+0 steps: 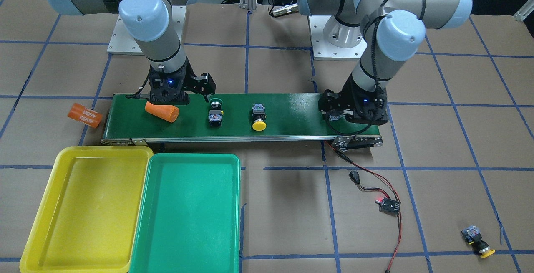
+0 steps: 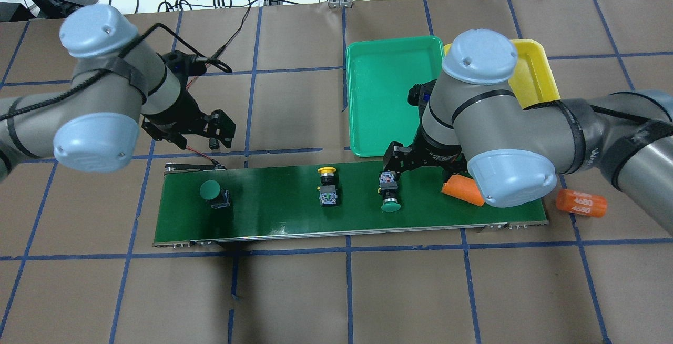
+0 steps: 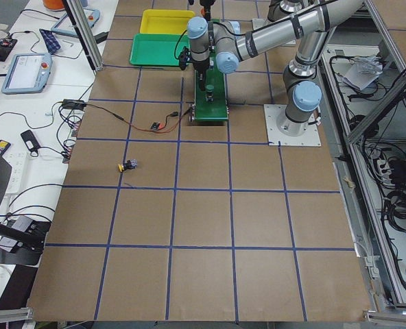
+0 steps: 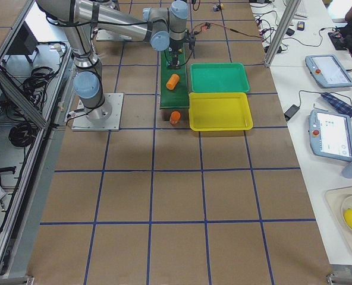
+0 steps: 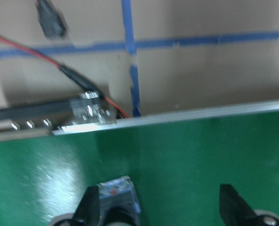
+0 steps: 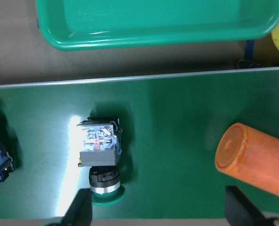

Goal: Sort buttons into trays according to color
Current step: 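Grasp the green-capped button with the right gripper while the left gripper withdraws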

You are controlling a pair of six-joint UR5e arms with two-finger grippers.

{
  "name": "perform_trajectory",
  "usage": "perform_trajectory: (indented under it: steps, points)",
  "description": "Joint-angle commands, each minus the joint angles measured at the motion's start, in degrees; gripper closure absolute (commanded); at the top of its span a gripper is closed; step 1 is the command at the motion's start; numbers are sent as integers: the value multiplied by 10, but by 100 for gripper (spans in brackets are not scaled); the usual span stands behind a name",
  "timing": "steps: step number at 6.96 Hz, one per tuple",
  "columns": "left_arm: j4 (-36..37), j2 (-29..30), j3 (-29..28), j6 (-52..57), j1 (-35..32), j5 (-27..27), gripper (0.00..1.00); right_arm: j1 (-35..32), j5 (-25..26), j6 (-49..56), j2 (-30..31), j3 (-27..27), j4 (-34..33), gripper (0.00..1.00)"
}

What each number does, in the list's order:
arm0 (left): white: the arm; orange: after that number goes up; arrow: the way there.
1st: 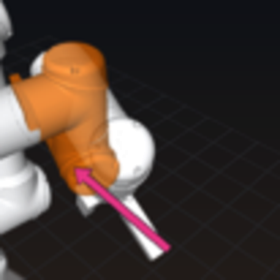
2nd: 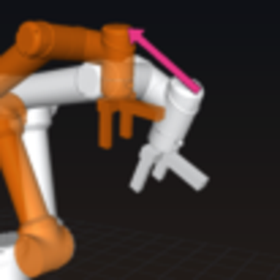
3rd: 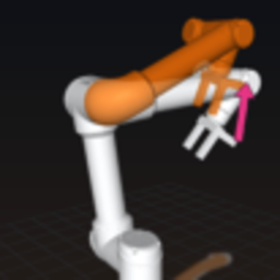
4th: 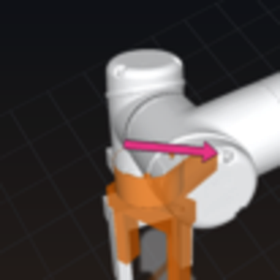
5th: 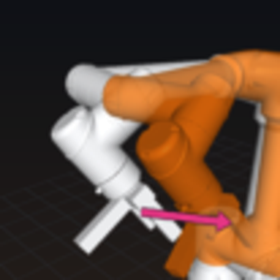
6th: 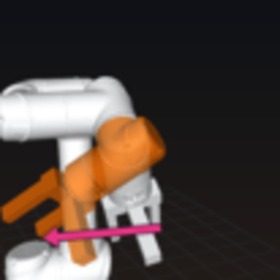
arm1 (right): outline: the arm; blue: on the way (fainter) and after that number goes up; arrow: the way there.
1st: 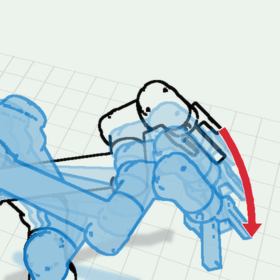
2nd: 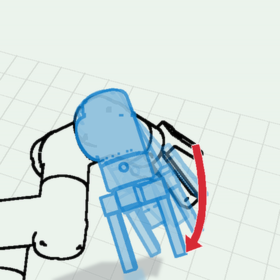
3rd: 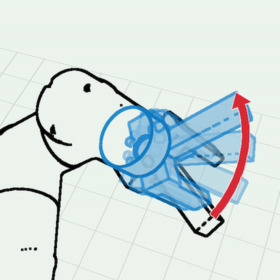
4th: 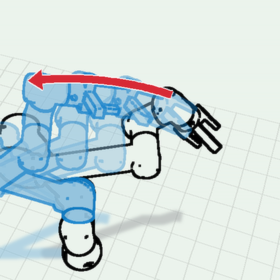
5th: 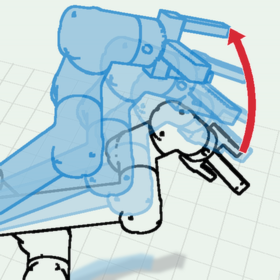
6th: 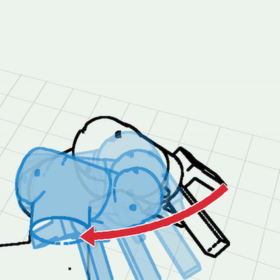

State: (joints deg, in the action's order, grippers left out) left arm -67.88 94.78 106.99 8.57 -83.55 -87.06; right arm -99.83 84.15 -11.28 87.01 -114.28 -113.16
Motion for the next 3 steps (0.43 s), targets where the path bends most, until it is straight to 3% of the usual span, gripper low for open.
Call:
perform_trajectory:
  steps: [1,3]
  points:
    - [-29,86,-116,84,96,-22,0,-11,-6,-6,-38,-2,-39,0]
    - [22,207,-211,165,196,-28,0,-31,3,-8,-68,-1,-65,0]
